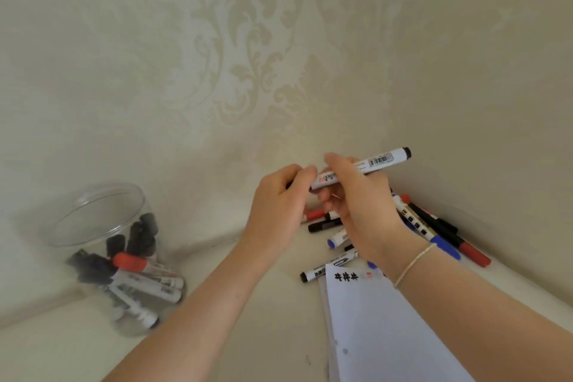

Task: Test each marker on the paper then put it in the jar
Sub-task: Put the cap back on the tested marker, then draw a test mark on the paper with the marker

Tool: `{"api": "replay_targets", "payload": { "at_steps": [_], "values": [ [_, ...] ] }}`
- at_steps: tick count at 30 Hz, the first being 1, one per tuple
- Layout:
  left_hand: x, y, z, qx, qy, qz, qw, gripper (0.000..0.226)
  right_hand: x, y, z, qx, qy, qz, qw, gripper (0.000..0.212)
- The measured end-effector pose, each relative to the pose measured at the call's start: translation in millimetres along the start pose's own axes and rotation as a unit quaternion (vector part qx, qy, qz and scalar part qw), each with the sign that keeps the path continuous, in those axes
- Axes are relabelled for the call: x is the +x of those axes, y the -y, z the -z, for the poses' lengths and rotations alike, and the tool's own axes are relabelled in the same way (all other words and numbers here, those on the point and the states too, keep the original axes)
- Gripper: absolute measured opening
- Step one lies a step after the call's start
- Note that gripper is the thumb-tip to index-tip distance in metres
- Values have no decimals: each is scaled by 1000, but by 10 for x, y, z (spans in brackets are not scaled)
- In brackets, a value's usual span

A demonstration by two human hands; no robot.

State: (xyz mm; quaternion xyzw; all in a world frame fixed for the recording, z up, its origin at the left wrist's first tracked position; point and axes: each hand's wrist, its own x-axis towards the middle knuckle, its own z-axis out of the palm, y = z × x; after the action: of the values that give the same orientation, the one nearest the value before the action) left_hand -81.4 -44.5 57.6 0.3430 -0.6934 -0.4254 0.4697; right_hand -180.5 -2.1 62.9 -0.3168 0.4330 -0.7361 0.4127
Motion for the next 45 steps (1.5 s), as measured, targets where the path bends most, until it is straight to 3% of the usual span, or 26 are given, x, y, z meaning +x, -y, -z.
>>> {"api": "replay_targets", "payload": {
  "at_steps": [2, 5, 7, 8, 9, 10, 11, 12, 13, 14, 17, 19, 22, 24, 27, 30, 33, 35, 38, 44, 45],
  "values": [
    [52, -150, 289, 17, -18, -30, 999, 22, 60, 43, -184, 61, 28, -57, 996, 18],
    [53, -397, 707, 54, -110, -102, 987, 22, 103, 7, -498, 81, 58, -140, 985, 35],
    [20, -553, 1015, 96, -199, -158, 962, 24, 153, -76, -611, 18, 47, -183, 982, 41],
    [-3, -631, 1169, 126, -238, -186, 945, 24, 168, -127, -622, -96, 61, -182, 977, 39],
    [-26, -706, 1320, 166, -268, -212, 925, 25, 169, -199, -575, -297, 96, -151, 938, 30],
    [-54, -769, 1467, 214, -291, -234, 903, 25, 163, -275, -509, -516, 135, -97, 840, 18],
    [-79, -818, 1598, 264, -308, -249, 879, 24, 149, -365, -434, -697, 172, -42, 695, 15],
    [-100, -853, 1709, 312, -319, -257, 857, 23, 137, -450, -365, -810, 199, -20, 552, 25],
    [-116, -878, 1797, 357, -324, -258, 837, 22, 109, -525, -311, -864, 218, -44, 451, 35],
    [-122, -889, 1861, 396, -323, -252, 822, 22, 73, -596, -278, -889, 230, -77, 389, 41],
    [-116, -846, 1958, 476, -309, -225, 792, 21, 7, -707, -319, -909, 251, -101, 318, 47],
    [-105, -784, 1973, 504, -299, -221, 779, 20, 9, -740, -381, -910, 272, -78, 303, 47],
    [-89, -710, 1980, 534, -288, -215, 766, 19, 21, -752, -445, -901, 298, -9, 316, 42],
    [-72, -652, 1979, 560, -274, -189, 758, 18, 27, -759, -495, -883, 293, 71, 361, 35],
    [-51, -528, 1970, 619, -227, -118, 742, 20, 23, -716, -628, -784, 255, 190, 533, 18],
    [-11, -333, 2007, 664, -122, -11, 737, 25, 5, -644, -776, -606, 201, 264, 722, 8],
    [39, -150, 2066, 619, 13, 106, 778, 31, -58, -548, -871, -490, 160, 261, 816, 8],
    [69, -118, 2120, 574, 65, 143, 803, 31, -96, -517, -907, -461, 161, 249, 836, 9],
    [130, -175, 2177, 549, 100, 162, 814, 28, -135, -520, -940, -477, 175, 251, 824, 10],
    [271, -180, 2189, 583, 189, 257, 747, 22, -182, -543, -945, -497, 184, 236, 814, 8],
    [271, -168, 2183, 557, 206, 288, 751, 22, -189, -539, -939, -497, 183, 233, 816, 8]
  ]
}}
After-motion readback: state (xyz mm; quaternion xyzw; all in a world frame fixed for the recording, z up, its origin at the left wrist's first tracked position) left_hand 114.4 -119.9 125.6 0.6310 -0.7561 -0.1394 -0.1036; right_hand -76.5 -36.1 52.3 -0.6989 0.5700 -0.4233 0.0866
